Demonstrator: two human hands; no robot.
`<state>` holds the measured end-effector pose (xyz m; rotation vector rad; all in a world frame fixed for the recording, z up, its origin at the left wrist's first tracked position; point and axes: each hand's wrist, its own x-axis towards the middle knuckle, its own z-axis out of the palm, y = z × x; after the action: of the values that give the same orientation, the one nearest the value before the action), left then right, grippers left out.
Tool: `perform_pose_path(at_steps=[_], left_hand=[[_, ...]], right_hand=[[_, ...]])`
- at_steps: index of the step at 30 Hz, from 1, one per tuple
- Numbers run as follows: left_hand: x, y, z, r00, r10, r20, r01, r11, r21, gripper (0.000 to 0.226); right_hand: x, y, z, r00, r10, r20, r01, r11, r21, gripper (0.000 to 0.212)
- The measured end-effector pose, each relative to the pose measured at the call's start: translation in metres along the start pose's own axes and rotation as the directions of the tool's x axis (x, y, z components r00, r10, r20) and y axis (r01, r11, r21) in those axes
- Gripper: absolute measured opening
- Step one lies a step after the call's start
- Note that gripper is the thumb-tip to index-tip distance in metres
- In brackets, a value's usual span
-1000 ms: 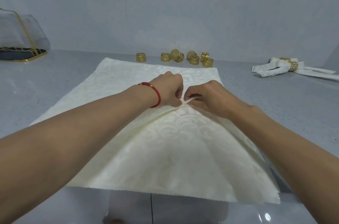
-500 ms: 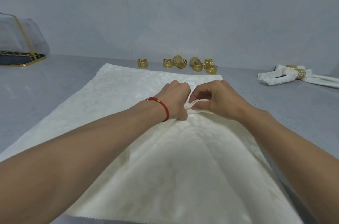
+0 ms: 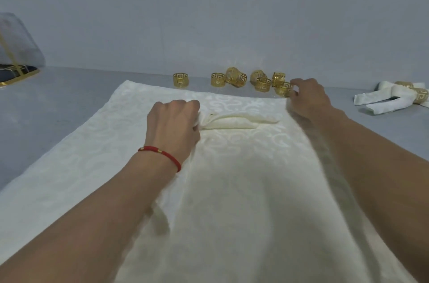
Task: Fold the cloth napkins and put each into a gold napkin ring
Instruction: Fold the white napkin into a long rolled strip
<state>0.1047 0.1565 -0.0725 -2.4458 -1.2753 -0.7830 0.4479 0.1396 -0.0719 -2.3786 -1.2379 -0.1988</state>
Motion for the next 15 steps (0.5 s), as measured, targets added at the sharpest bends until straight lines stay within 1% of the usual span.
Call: perform_pose_path(at_steps=[2,3,6,8,11,13,14,15], left_hand=[[-0.002,-0.001,0.003,1.0,0.006,-0.014,-0.006,1.0,-0.014,0.019],[-0.002,-0.002,0.004,1.0,0.012,-0.016,-0.012,1.0,-0.02,0.019],[-0.002,-0.003,0.005,0.999,0.02,-0.027,-0.021,0.999,-0.048,0.021],[-0.001,-0.002,0.005,0.999,0.023,-0.025,-0.025,0.997,-0.076,0.022],[0.0,-0.005,0.007,1.0,0.015,-0.021,-0.017,0.994,-0.11,0.024],[-0.001,-0.006,0.006,0.999,0.019,-0.046,-0.025,0.991,-0.134,0.027],[-0.001,-0.008,0.007,0.998,0.026,-0.064,-0.035,0.99,-0.138,0.031],[-0.001,-0.008,0.006,0.994,0.044,-0.098,-0.058,0.988,-0.143,0.035]], right_hand=[[0.011,-0.004,0.009,0.998,0.019,0.062,-0.017,0.999,-0.033,0.034],[0.013,-0.006,0.013,0.997,0.034,0.065,-0.032,0.999,-0.025,0.032],[0.018,-0.009,0.016,0.995,0.094,-0.008,-0.094,0.996,-0.006,0.02],[0.014,-0.013,0.01,0.994,0.103,-0.031,-0.102,0.994,0.03,0.018],[-0.002,-0.016,-0.012,0.992,0.096,-0.076,-0.079,0.976,0.205,0.014],[-0.025,-0.018,-0.036,0.986,0.11,-0.129,-0.056,0.93,0.362,0.015],[-0.038,-0.021,-0.042,0.98,0.146,-0.133,-0.064,0.871,0.487,0.018],[-0.055,-0.023,-0.05,0.973,0.197,-0.116,-0.082,0.775,0.626,0.022]])
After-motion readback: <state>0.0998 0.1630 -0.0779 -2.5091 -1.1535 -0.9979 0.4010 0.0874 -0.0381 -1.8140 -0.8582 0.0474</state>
